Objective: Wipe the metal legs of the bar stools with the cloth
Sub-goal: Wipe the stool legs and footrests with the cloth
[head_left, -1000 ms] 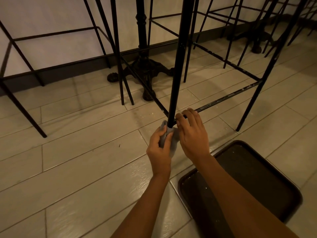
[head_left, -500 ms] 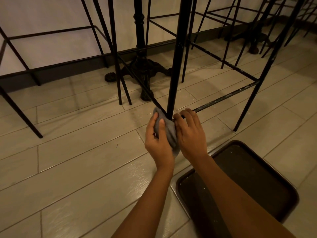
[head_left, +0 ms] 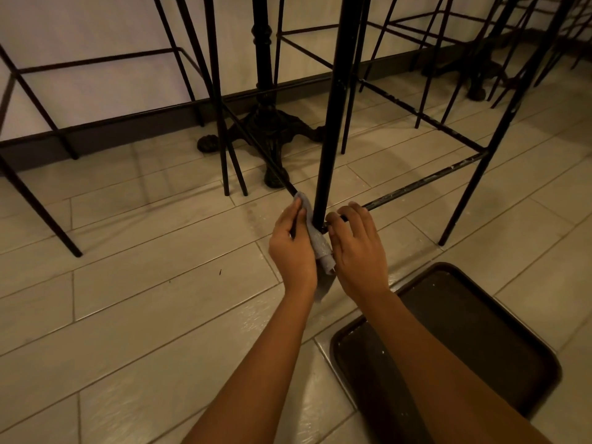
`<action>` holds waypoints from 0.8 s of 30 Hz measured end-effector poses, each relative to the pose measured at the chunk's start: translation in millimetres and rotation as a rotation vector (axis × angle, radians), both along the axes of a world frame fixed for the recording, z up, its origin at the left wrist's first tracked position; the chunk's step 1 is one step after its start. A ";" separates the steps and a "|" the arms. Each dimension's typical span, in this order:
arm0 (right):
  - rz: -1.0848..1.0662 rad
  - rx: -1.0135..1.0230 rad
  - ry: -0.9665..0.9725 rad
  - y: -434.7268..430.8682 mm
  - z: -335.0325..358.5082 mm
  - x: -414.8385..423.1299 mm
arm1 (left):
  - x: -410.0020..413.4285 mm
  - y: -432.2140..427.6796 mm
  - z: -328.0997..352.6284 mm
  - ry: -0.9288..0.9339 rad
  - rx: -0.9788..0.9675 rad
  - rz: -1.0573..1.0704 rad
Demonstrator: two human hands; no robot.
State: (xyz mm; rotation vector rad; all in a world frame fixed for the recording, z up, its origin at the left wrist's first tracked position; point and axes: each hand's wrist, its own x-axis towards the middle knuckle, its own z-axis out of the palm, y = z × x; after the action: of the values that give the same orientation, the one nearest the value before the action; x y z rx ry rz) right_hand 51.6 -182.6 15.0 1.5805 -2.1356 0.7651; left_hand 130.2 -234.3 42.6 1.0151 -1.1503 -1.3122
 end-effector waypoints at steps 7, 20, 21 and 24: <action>-0.003 0.009 0.011 -2.4 -5.5 -3.0 | 17.6 9.8 -0.1 -0.071 0.090 -0.096; 0.004 0.008 0.003 -0.7 0.1 -0.4 | 32.3 36.4 -31.7 -0.195 -0.319 -0.294; 0.004 0.002 0.006 -0.6 0.3 0.1 | 33.4 36.1 -35.7 -0.221 -0.345 -0.327; 0.000 -0.020 0.006 -0.6 1.1 0.9 | 34.6 33.2 -45.0 -0.280 -0.376 -0.338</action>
State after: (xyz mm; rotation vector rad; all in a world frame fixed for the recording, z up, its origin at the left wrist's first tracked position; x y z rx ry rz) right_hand 52.5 -183.2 16.1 1.5711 -2.1171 0.7779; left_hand 164.8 -201.1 -2.5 0.7606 -1.7675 -1.1669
